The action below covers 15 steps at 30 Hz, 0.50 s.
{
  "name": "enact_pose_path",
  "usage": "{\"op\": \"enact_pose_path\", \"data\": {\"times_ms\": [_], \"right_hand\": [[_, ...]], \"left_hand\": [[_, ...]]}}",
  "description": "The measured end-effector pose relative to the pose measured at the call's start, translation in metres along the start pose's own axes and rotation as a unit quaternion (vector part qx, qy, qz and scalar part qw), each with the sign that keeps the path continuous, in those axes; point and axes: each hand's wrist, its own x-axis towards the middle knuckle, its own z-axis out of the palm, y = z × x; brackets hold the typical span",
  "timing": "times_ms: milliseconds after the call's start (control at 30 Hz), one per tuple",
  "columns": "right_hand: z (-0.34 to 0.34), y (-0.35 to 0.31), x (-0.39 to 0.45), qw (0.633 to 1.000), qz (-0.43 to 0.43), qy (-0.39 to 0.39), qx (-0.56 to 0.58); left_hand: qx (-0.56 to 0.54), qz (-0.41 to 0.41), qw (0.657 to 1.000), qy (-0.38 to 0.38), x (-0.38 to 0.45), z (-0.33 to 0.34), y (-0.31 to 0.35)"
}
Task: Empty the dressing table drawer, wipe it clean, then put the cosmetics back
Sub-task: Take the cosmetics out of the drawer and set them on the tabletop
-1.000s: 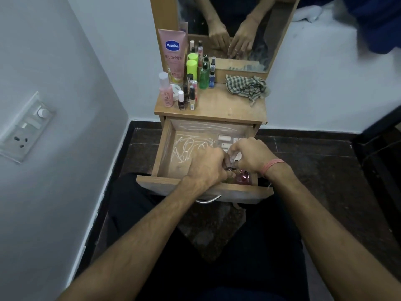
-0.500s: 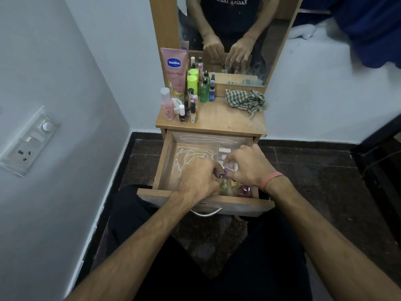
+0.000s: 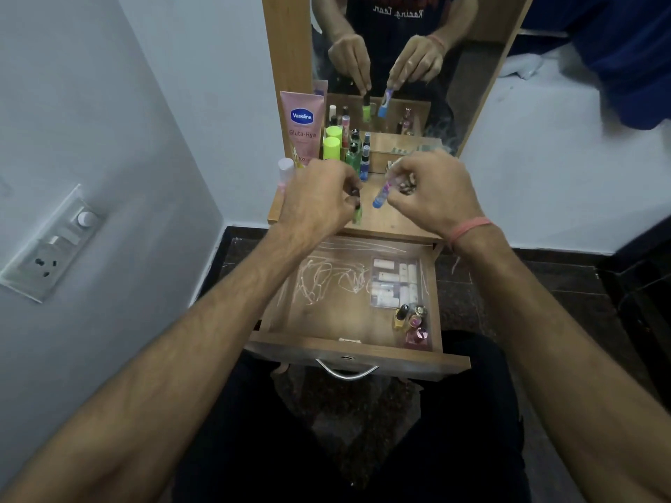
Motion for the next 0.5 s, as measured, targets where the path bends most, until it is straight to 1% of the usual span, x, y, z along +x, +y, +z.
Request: {"op": "enact_pose_path", "data": {"times_ms": [133,300,500], "right_hand": [[0.013,-0.002,0.03,1.0,0.012,0.015,0.013],[0.036,-0.001,0.052,0.999,0.044,-0.017,0.025],[0.051,-0.002,0.064,0.998,0.056,-0.03,0.015]], "left_hand": [[0.039,-0.015,0.999,0.024,0.034,0.004,-0.001],[0.071,-0.034,0.997,0.013,0.06,0.014,-0.003],[0.09,-0.053,0.995,0.013,0.076,0.026,-0.008]]}}
